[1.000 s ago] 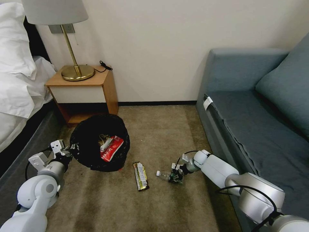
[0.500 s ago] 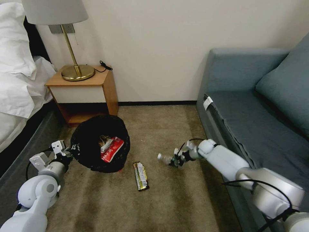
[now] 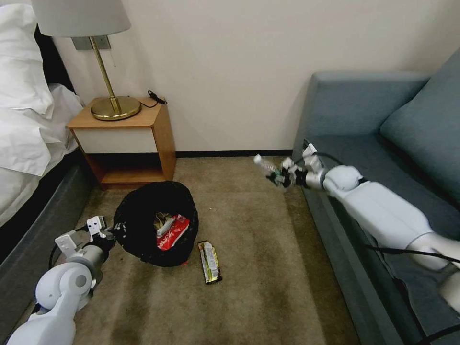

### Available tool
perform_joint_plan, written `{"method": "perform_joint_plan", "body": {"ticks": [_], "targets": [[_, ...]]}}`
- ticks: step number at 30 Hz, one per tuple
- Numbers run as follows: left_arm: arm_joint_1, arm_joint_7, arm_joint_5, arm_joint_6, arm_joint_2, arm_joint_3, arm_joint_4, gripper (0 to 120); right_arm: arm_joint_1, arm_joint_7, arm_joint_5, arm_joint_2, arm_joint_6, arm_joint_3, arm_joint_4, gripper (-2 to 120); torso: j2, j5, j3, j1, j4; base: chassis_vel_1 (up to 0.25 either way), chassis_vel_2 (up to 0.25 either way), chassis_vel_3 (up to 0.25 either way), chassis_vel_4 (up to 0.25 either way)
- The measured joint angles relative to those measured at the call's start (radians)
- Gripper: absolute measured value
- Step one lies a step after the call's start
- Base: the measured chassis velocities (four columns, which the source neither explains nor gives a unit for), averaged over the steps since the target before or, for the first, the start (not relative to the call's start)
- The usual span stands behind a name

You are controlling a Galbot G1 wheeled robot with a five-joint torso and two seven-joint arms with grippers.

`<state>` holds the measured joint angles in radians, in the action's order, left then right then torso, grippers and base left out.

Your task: Pick up the trash bin, then pick up the garbage on the floor and place it into the trash bin.

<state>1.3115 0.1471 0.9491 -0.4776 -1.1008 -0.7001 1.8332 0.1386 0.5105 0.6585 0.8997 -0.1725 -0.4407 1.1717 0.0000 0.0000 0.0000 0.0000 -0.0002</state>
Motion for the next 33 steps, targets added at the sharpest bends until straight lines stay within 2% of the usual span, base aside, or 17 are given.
{"method": "perform_joint_plan", "body": {"ticks": [3,5,9,10,14,17,25,33], "targets": [[0.0,0.003,0.002,-0.004,0.001,0.004,0.003,2,-0.006,-0.022,0.043,-0.005,-0.007,0.0,0.049,21,0.0,-0.0001,0.0,0.0,0.0001,0.0,0.0,0.0,0.0],[0.0,0.009,0.013,-0.014,0.004,0.011,0.013,2,-0.022,-0.077,0.147,-0.017,-0.009,-0.025,0.164,21,0.0,-0.0001,0.0,0.0,0.0002,0.0,0.0,0.0,0.0],[0.0,0.01,0.02,-0.02,0.005,0.015,0.018,2,-0.034,-0.13,0.217,-0.019,-0.01,-0.049,0.241,21,0.0,-0.0001,0.0,0.0,0.0002,0.0,0.0,0.0,0.0],[0.003,0.011,0.021,-0.023,0.005,0.018,0.026,2,-0.052,-0.196,0.29,-0.012,-0.009,-0.087,0.316,21,0.0,0.0,0.0,0.0,0.0001,0.0,0.0,0.0,0.0],[0.008,0.011,0.022,-0.027,0.002,0.021,0.033,2,-0.07,-0.239,0.334,0.001,-0.005,-0.117,0.373,21,0.0,-0.0001,0.0,0.0,0.0002,0.0,0.0,0.0,0.0],[0.019,0.012,0.023,-0.033,-0.006,0.028,0.048,2,-0.121,-0.28,0.394,0.043,0.024,-0.178,0.465,21,0.0,-0.0002,0.0,0.0,0.0004,0.0,0.0,0.0,0.0],[0.031,0.021,0.024,-0.042,-0.028,0.033,0.067,2,-0.159,-0.298,0.429,0.094,0.052,-0.251,0.548,21,0.0,-0.0003,0.0,0.0,0.0001,0.0,0.0,0.0,0.0],[0.038,0.022,0.016,-0.044,-0.042,0.024,0.07,2,-0.138,-0.317,0.426,0.104,0.06,-0.331,0.63,21,0.0,-0.0001,0.0,0.0,0.0002,0.0,0.0,0.0,0.0]]}}
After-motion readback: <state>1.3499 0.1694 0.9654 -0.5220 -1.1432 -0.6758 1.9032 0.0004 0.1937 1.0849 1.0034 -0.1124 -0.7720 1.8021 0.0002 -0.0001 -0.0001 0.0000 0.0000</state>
